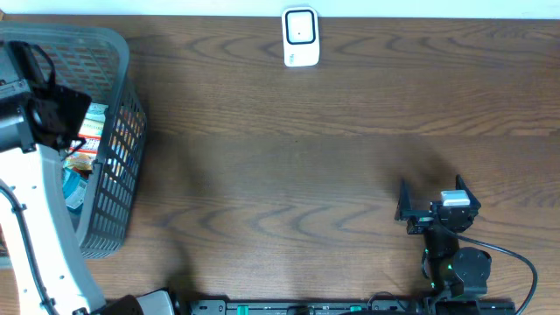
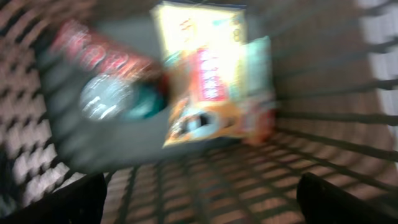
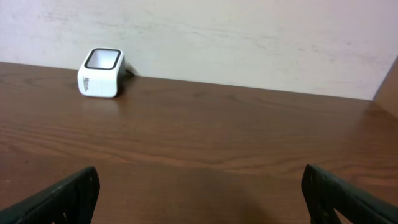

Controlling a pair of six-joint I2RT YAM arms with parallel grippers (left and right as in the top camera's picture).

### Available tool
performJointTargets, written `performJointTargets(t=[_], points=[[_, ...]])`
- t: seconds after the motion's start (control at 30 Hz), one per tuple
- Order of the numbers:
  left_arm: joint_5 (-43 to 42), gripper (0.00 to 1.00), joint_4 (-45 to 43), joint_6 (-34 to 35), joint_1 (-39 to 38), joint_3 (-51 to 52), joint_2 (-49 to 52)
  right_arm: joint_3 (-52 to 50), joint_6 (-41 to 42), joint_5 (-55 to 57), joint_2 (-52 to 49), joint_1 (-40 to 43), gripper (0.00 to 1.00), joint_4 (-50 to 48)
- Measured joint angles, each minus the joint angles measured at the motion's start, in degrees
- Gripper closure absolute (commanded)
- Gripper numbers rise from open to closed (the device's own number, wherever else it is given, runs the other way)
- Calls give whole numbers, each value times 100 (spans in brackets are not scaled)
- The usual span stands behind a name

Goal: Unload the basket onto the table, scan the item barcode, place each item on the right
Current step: 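Reach the left gripper into the basket toward the blue bottle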

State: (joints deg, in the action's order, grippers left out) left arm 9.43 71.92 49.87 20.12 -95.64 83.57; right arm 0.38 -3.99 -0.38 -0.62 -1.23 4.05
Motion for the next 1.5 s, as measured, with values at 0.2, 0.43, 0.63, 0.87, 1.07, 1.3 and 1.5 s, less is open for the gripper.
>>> performJointTargets(t=[0.2,0.43,0.63,0.87,1.07,1.3,1.5], points=[[522,2,1150,2343,4,0,66,0,0,0,0,0,1,0],[750,2,1172,3832,35,0,125,0,0,0,0,0,1,0],[894,2,1241,4457,267,0,461,0,0,0,0,0,1,0],[872,2,1305,4784,669,0,1080,0,0,0,0,0,1,0],[870,2,1327,4795,846,0,1504,0,0,0,0,0,1,0],[870,2,1322,4806,894,0,1864,0,0,0,0,0,1,0],[870,2,1043,4806,909,151,1941,0,0,0,0,0,1,0]])
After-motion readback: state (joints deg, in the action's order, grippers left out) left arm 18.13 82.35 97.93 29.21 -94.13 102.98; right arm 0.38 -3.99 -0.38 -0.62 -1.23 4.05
